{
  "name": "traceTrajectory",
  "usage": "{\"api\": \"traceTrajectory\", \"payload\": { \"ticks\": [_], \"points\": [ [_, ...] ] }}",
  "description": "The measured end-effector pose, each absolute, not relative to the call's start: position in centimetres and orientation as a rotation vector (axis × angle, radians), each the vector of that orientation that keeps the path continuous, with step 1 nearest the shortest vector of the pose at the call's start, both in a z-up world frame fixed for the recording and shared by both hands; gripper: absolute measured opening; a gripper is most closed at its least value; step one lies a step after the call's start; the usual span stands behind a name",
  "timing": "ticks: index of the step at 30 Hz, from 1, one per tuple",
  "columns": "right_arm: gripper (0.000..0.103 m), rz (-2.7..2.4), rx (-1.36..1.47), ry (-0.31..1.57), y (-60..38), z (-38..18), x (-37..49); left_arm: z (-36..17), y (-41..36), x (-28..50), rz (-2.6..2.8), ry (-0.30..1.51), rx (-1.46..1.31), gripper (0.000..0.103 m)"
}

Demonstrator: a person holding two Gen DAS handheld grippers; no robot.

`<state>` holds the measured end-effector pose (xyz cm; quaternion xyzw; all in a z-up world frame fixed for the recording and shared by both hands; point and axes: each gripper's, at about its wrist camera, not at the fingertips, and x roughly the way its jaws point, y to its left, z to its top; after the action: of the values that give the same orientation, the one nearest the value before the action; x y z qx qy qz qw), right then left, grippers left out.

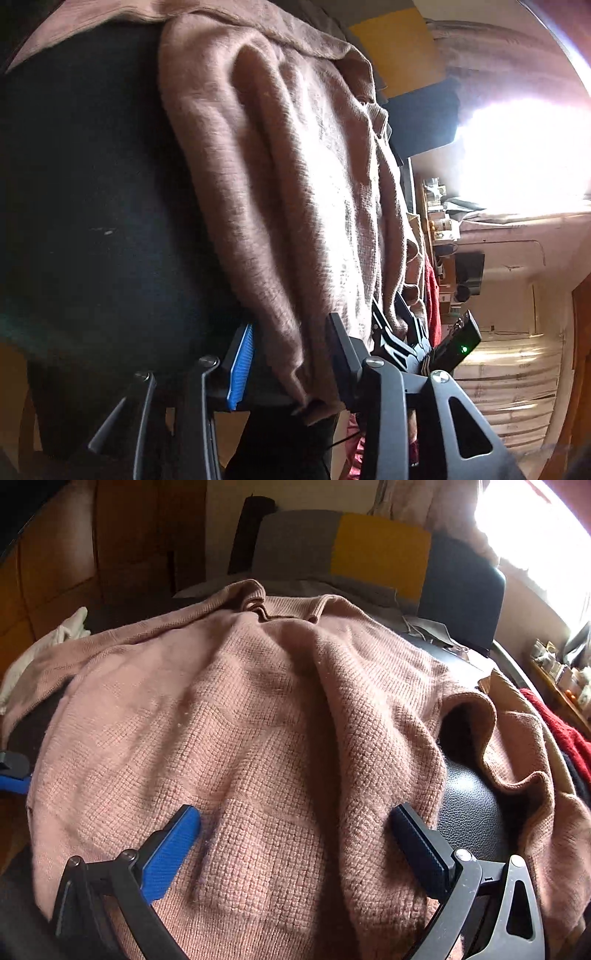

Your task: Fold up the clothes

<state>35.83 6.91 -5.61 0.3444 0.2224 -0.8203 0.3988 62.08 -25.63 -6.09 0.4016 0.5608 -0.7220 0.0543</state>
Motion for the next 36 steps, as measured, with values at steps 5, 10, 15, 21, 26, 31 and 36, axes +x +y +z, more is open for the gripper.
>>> {"api": "traceTrajectory", "payload": {
  "ticks": [5,10,15,21,26,31,36],
  "points": [
    [0.103,-2.083,0.855,0.529,7.3,-5.7,36.1,-6.2,-25.9,62.0,-2.187,1.647,1.205,0.006],
    [0.103,-2.082,0.864,0.505,7.4,-5.6,35.8,-4.9,-28.6,65.3,-2.207,1.584,1.12,0.004],
    [0.103,-2.081,0.903,0.499,7.2,-5.3,35.8,-4.6,-31.5,68.6,-2.153,1.529,1.084,0.004],
    [0.103,-2.06,0.947,0.606,5.8,-5.2,37.6,-4.1,-34.6,72.1,-2.082,1.422,1.05,0.004],
    [0.103,-1.988,0.982,0.718,5.0,-5.1,40.3,-2.4,-35.6,73.2,-2.016,1.197,1.008,0.006],
    [0.103,-1.886,1.036,0.698,5.5,-4.0,41.6,1.4,-34.2,70.6,-2.182,1.001,0.918,0.017],
    [0.103,-1.972,0.977,0.383,6.8,0.6,38.1,1.3,-31.7,64.2,-2.362,0.862,1.084,0.017]
  ]
}}
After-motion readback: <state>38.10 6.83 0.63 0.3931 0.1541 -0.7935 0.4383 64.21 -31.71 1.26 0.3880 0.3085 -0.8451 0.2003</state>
